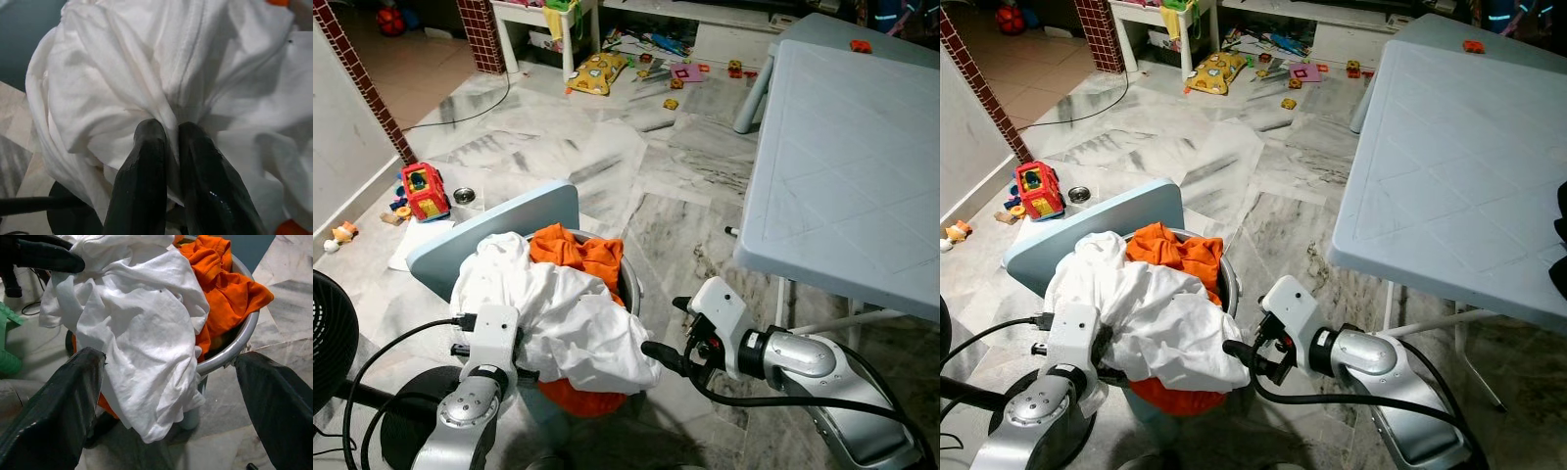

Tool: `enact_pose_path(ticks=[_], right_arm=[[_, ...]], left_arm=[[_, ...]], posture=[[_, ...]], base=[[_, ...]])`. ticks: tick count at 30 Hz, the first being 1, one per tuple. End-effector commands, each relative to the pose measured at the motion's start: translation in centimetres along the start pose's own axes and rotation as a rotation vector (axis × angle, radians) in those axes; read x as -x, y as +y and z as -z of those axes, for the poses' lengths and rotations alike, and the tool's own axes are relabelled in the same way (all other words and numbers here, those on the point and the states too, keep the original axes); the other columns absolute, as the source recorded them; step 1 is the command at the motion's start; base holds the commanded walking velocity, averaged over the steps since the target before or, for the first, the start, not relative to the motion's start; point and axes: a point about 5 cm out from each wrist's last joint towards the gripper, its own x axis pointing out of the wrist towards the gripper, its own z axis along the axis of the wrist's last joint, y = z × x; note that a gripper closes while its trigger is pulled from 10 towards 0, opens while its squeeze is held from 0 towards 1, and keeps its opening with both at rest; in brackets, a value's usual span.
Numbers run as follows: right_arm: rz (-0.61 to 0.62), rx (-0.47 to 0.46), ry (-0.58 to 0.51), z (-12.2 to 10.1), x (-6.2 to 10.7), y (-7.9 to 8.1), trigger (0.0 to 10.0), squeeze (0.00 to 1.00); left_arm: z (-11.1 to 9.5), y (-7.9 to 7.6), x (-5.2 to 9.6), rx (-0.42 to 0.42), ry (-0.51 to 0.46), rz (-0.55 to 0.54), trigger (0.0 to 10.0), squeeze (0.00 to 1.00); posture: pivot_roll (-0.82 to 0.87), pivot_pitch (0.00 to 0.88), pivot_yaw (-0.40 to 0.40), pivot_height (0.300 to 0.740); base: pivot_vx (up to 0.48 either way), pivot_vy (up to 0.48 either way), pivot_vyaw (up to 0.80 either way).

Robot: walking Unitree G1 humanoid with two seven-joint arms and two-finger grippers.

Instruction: Hang hanger

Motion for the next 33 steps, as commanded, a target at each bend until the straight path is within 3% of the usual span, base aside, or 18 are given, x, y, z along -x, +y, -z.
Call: enact_pose_path(ticks=[1, 5, 7, 8, 14, 16, 25, 30, 31, 33], right_arm=[[-0.009, 0.012, 0.004, 0.1, 0.0, 0.0, 10.0, 0.00], [-0.012, 0.014, 0.006, 0.1, -0.1, 0.0, 10.0, 0.00], [-0.014, 0.015, 0.006, 0.2, -0.1, 0.0, 10.0, 0.00], [-0.014, 0.015, 0.006, 0.2, -0.2, 0.0, 10.0, 0.00], [-0.015, 0.017, 0.004, 0.2, -0.3, 0.1, 10.0, 0.00], [-0.007, 0.021, 0.007, 0.2, -0.2, -0.1, 10.0, 0.00], [-0.003, 0.027, 0.008, 0.2, -0.3, -0.1, 10.0, 0.00], [-0.001, 0.032, 0.009, 0.2, -0.3, -0.2, 10.0, 0.00], [-0.001, 0.035, 0.009, 0.2, -0.3, -0.2, 10.0, 0.00], [-0.002, 0.037, 0.009, 0.2, -0.4, -0.2, 10.0, 0.00]], left_arm=[[-0.1, -0.2, 0.5, -0.015, 0.004, 0.006, 10.0, 1.00], [-0.7, -0.5, 1.3, -0.066, -0.021, 0.016, 10.0, 1.00], [-2.2, -0.9, 1.7, -0.222, -0.108, 0.046, 10.0, 1.00], [-2.5, -0.9, 1.7, -0.234, -0.120, 0.051, 10.0, 1.00], [-3.1, -0.7, 0.7, -0.231, -0.123, 0.046, 10.0, 1.00], [-4.8, -0.3, -0.6, -0.235, -0.157, 0.042, 10.0, 1.00], [-5.1, 0.9, -2.2, -0.214, -0.137, 0.017, 10.0, 1.00], [-4.7, 0.7, -3.0, -0.182, -0.091, 0.056, 10.0, 1.00], [-4.5, 0.4, -3.2, -0.171, -0.076, 0.077, 10.0, 0.00], [-4.2, 0.2, -3.3, -0.173, -0.061, 0.101, 10.0, 0.00]], posture=[[-0.08, 0.148, -0.043, 0.740], [-0.07, 0.146, -0.044, 0.740], [-0.07, 0.144, -0.045, 0.740], [-0.07, 0.142, -0.044, 0.740], [-0.08, 0.139, -0.043, 0.740], [-0.08, 0.134, -0.041, 0.740], [-0.09, 0.124, -0.034, 0.740], [-0.09, 0.121, -0.031, 0.740], [-0.09, 0.119, -0.030, 0.740], [-0.09, 0.120, -0.030, 0.740]], base=[[0.000, 0.000, 0.00], [0.000, 0.000, 0.00], [0.000, 0.000, 0.00], [0.000, 0.000, 0.00], [0.000, 0.000, 0.00], [0.000, 0.000, 0.00], [0.000, 0.000, 0.00], [0.000, 0.000, 0.00], [0.000, 0.000, 0.00], [0.000, 0.000, 0.00]])
